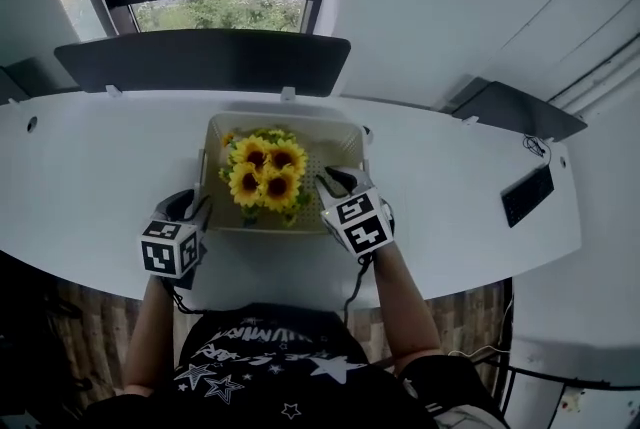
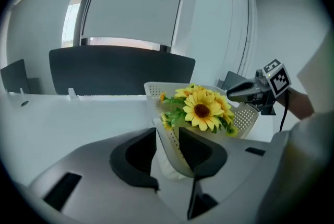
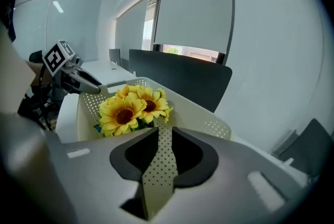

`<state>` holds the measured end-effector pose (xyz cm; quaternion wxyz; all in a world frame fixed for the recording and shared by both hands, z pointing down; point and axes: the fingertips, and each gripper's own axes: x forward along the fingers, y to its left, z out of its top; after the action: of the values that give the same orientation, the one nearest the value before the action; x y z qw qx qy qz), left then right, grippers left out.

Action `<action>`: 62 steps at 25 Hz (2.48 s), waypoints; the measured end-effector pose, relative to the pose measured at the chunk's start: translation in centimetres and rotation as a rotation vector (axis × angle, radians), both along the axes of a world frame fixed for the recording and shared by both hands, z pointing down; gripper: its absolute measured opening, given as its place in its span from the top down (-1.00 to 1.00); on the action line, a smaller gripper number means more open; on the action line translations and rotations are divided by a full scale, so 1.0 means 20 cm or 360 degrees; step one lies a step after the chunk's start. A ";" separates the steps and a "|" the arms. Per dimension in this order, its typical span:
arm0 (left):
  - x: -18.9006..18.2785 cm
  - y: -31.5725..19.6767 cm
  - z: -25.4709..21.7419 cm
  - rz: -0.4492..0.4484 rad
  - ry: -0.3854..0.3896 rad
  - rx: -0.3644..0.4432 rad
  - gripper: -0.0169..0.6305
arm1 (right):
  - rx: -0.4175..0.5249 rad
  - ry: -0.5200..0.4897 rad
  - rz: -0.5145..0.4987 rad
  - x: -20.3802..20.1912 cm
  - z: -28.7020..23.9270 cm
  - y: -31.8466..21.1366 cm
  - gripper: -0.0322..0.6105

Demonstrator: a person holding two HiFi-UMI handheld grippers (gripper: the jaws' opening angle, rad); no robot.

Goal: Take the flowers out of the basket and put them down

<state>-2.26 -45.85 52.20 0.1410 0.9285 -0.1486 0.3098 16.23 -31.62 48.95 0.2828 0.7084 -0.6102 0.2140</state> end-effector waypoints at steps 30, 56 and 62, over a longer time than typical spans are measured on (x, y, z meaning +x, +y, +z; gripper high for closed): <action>0.00 0.02 0.05 -0.0039 0.0022 -0.0191 0.61 | -0.0621 0.0169 -0.0694 -0.16 0.49 -0.20 -0.41; 0.01 0.02 0.06 -0.0073 0.0013 -0.0238 0.65 | -0.0085 -0.0249 -0.0820 -0.42 0.63 -0.52 -0.88; 0.00 0.02 0.06 -0.0080 -0.0001 -0.0225 0.69 | -0.0003 -0.0214 -0.0712 -0.43 0.62 -0.64 -0.88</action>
<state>-2.16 -45.39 53.38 0.2138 0.9121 -0.1498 0.3161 7.69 -44.41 61.34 0.2825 0.5394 -0.7693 0.1931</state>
